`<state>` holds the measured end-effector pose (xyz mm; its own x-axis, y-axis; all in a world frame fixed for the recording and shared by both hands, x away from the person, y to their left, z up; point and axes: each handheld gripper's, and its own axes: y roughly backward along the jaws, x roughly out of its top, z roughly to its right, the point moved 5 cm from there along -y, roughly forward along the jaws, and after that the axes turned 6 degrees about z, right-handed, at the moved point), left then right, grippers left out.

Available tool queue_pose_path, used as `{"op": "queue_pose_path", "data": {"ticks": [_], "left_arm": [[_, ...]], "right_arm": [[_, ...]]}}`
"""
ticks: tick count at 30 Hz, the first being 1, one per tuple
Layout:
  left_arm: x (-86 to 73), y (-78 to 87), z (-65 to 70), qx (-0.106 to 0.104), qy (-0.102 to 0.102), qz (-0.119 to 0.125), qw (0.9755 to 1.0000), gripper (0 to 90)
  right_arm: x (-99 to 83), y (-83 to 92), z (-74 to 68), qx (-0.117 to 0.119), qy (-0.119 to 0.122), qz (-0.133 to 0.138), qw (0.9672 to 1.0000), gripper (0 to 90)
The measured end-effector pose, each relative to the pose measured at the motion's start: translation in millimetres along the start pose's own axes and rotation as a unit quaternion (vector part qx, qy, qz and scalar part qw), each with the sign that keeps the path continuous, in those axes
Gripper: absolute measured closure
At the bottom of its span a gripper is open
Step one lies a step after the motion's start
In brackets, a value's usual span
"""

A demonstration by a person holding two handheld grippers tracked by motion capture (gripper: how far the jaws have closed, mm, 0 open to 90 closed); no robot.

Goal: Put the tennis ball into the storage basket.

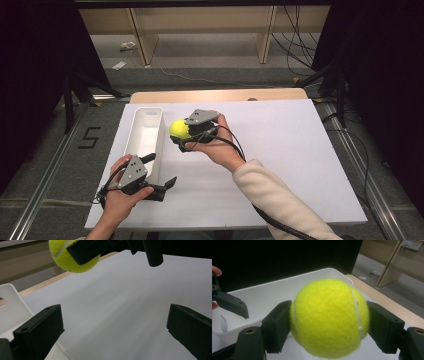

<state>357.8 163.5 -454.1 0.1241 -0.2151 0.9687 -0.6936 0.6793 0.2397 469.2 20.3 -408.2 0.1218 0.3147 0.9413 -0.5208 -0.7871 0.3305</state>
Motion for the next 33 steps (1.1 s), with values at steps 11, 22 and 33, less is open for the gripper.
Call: {"op": "queue_pose_path", "data": {"ticks": [11, 22, 33], "left_arm": [[0.2, 0.3, -0.1, 0.000, 0.000, 0.001, 1.0000, 0.3], [0.4, 0.3, 0.2, 0.000, -0.001, 0.001, 1.0000, 0.3], [0.4, 0.3, 0.3, 0.001, -0.001, 0.001, 1.0000, 0.4]], "right_arm": [[2.6, -5.8, -1.4, 0.001, 0.000, 0.000, 1.0000, 26.1], [4.5, -12.1, -6.0, 0.004, 0.000, 0.002, 1.0000, 26.0], [8.4, -17.9, -7.3, 0.005, 0.001, 0.002, 1.0000, 26.0]]}}
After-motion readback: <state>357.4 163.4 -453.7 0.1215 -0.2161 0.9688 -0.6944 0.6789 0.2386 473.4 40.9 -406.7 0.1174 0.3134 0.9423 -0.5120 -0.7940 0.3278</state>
